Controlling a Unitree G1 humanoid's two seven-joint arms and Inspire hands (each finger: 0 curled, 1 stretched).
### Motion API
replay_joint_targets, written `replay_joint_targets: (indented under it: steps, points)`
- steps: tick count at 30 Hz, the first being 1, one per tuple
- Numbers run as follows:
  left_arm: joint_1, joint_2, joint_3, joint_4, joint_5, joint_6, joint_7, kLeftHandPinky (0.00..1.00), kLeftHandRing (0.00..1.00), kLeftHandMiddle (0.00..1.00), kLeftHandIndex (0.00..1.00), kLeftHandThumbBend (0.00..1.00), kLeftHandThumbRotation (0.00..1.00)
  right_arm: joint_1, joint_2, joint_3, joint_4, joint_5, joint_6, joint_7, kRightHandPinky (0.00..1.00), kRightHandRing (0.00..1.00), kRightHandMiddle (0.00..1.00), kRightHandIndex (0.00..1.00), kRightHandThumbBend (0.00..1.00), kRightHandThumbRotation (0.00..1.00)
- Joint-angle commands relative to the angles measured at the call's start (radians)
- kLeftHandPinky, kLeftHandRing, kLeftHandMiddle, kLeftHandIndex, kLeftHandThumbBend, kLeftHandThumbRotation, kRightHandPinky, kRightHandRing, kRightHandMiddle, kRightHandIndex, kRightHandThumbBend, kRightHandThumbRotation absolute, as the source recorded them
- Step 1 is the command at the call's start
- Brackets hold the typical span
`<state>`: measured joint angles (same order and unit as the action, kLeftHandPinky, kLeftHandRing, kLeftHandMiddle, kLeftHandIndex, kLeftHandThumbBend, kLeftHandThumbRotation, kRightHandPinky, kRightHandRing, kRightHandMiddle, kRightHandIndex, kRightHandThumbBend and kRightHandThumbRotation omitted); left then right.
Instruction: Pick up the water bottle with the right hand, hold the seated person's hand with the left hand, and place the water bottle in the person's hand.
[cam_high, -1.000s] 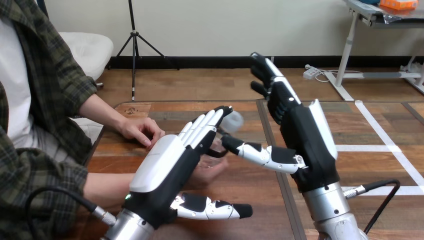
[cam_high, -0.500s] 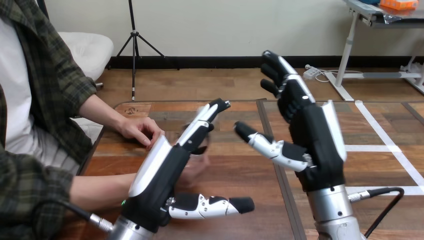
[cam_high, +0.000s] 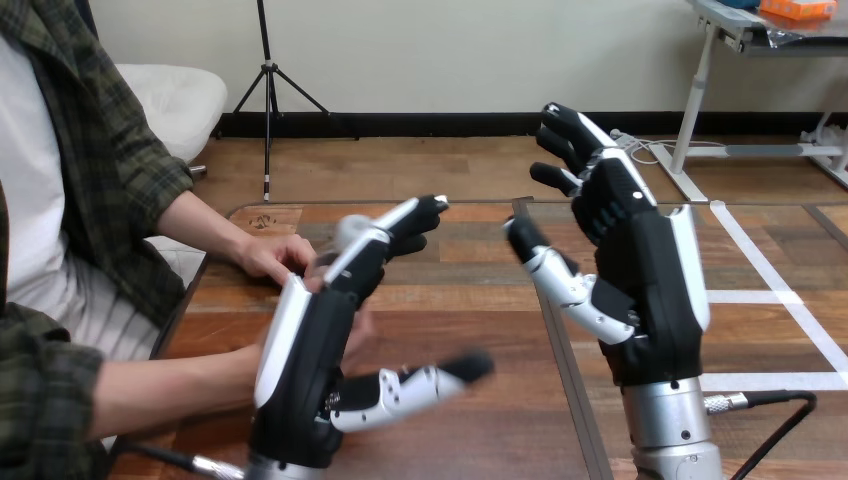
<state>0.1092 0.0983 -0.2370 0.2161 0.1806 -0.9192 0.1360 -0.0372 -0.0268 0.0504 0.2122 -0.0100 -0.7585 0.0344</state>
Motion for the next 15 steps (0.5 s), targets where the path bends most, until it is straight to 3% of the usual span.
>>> replay_joint_targets:
  steps: [1, 2, 5, 15]
  points:
    - [-0.018, -0.081, 0.013, 0.021, -0.026, -0.029, 0.027, 0.61, 0.72, 0.76, 0.76, 0.39, 0.4, -0.029, 0.028, -0.016, -0.009, 0.012, -0.033, -0.018, 0.76, 0.84, 0.87, 0.81, 0.47, 0.31]
    - [-0.013, -0.088, 0.012, 0.02, -0.029, -0.029, 0.026, 0.6, 0.71, 0.75, 0.76, 0.32, 0.36, -0.027, 0.03, -0.016, -0.011, 0.015, -0.033, -0.018, 0.76, 0.84, 0.86, 0.8, 0.47, 0.28]
    - [0.004, -0.113, 0.002, 0.014, -0.055, -0.02, 0.017, 0.6, 0.7, 0.75, 0.77, 0.26, 0.33, -0.018, 0.041, -0.012, -0.018, 0.029, -0.025, -0.019, 0.75, 0.83, 0.85, 0.79, 0.47, 0.23]
    - [0.025, -0.149, 0.002, 0.019, -0.083, -0.024, -0.023, 0.57, 0.67, 0.73, 0.78, 0.17, 0.31, -0.004, 0.063, -0.005, -0.013, 0.06, -0.027, -0.004, 0.71, 0.81, 0.83, 0.77, 0.5, 0.09]
